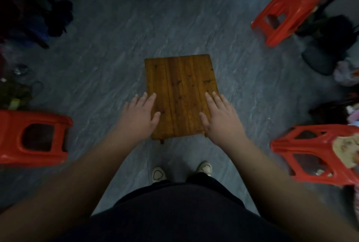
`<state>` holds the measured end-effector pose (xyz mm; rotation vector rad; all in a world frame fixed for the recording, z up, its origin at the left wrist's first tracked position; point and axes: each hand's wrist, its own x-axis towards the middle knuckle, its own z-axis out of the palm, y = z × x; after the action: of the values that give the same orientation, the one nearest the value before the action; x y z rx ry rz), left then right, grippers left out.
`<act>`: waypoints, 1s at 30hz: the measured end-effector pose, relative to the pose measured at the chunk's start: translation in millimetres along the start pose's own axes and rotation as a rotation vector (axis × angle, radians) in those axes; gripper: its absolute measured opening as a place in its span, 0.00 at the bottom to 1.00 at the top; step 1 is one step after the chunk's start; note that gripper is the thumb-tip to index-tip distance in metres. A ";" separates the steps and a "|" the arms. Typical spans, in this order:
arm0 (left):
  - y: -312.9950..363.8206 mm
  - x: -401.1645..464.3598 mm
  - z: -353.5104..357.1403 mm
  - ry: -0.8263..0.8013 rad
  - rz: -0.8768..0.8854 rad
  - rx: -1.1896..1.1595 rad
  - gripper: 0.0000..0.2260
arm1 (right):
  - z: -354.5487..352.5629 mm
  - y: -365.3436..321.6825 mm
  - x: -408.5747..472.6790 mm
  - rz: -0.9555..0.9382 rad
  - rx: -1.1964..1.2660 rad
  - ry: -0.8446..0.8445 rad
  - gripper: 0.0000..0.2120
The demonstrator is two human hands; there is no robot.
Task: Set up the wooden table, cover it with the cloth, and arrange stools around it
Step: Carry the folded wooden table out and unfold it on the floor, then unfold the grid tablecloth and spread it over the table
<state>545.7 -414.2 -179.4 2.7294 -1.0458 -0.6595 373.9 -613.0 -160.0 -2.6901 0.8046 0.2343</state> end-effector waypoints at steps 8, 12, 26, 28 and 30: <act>85.7 -7.4 -17.7 0.036 0.049 0.095 0.30 | -19.5 51.4 -26.0 0.080 0.131 0.102 0.32; 157.8 9.1 -12.3 0.049 0.086 0.107 0.31 | -47.6 115.4 -31.3 0.109 0.141 0.145 0.32; 484.3 116.4 51.3 0.040 0.155 0.071 0.31 | -154.0 423.8 -28.8 0.170 0.085 0.121 0.33; 512.2 129.3 49.3 0.021 0.166 0.078 0.31 | -165.7 449.0 -21.2 0.191 0.112 0.127 0.33; 531.0 144.4 43.1 0.018 0.176 0.108 0.30 | -174.4 469.5 -8.3 0.201 0.134 0.127 0.33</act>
<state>302.9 -906.0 -117.0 2.6841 -1.3346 -0.5647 116.4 -1040.3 -116.0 -2.5196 1.0907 0.0536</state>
